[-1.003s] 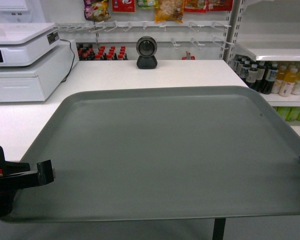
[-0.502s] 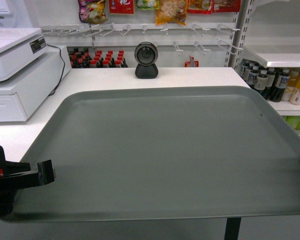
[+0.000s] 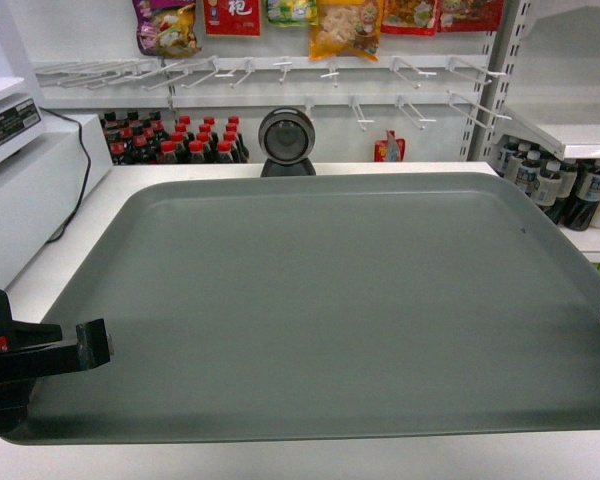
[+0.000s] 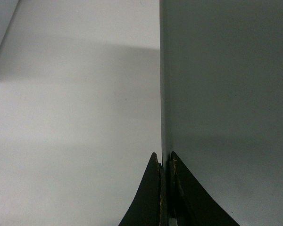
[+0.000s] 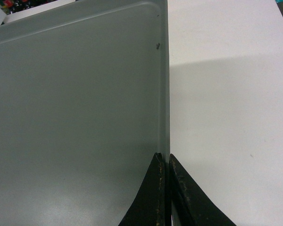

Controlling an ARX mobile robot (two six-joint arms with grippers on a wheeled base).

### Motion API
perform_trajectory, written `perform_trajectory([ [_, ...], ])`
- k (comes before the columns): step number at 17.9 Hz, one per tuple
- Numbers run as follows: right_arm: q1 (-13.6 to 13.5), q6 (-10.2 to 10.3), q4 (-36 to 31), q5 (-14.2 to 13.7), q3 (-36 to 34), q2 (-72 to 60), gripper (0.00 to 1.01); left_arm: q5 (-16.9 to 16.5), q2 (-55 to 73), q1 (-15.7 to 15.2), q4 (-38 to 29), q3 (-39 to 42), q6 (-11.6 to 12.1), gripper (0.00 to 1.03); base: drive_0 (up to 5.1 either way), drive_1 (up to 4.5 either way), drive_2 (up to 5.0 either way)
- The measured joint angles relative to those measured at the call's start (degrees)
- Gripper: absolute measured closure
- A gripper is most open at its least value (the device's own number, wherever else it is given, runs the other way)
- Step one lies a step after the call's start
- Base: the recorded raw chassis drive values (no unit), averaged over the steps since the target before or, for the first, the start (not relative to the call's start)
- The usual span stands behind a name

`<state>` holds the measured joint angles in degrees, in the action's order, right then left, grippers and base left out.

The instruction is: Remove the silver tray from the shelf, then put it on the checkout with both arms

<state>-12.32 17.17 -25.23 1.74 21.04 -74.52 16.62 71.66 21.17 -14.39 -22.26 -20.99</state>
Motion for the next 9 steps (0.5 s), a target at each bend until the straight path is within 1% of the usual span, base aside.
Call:
perform_trajectory([
  [3, 0.0, 0.0, 0.0, 0.0, 0.0, 0.0, 0.98, 0.0, 0.0, 0.0, 0.1, 0.0, 0.0, 1.0, -0.1, 4.26, -4.4],
  [9, 0.0, 0.0, -0.1, 0.0, 0.2, 0.0, 0.98, 0.0, 0.1, 0.0, 0.0, -0.1, 0.0, 1.0, 0.0, 0.0, 0.0],
])
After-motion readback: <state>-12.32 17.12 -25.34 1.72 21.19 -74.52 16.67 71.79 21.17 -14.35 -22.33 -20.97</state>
